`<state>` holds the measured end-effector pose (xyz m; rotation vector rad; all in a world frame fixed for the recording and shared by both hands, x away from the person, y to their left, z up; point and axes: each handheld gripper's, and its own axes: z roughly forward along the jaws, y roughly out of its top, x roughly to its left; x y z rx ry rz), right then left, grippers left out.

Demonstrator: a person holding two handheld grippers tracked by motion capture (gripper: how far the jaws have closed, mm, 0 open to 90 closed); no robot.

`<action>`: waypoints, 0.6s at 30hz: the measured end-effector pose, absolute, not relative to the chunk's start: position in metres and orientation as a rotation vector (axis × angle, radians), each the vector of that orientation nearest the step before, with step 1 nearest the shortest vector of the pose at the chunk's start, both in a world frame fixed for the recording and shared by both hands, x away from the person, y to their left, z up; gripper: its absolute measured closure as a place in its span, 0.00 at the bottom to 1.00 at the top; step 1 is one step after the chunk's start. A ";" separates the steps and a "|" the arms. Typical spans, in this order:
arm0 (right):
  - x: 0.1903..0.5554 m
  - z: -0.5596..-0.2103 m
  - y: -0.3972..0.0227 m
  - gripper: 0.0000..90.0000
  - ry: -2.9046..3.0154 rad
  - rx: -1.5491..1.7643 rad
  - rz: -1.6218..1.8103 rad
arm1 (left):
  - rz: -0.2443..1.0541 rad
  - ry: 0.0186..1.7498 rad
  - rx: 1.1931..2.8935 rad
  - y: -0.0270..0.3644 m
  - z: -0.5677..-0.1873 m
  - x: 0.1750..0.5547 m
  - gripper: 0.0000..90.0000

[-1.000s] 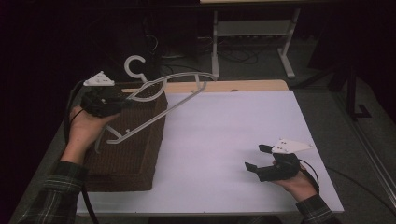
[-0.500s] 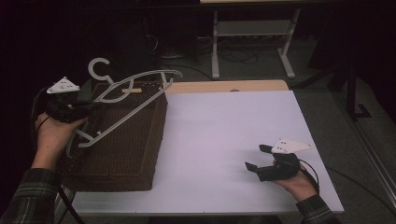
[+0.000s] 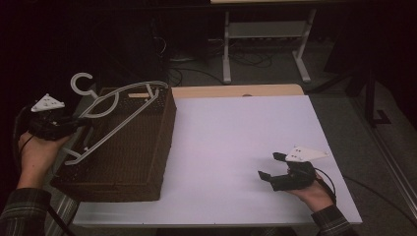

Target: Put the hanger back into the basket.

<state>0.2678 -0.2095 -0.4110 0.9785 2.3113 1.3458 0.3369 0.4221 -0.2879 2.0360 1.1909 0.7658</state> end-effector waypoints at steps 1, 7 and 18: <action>0.268 -0.411 -0.210 0.17 2.311 0.978 1.345 | 0.768 1.195 2.036 0.423 -0.290 0.337 0.91; 0.268 -0.411 -0.209 0.17 2.312 0.981 1.343 | 0.764 1.214 2.076 0.424 -0.303 0.339 0.91; 0.268 -0.412 -0.210 0.17 2.312 0.981 1.347 | 0.703 1.234 2.145 0.415 -0.328 0.349 0.90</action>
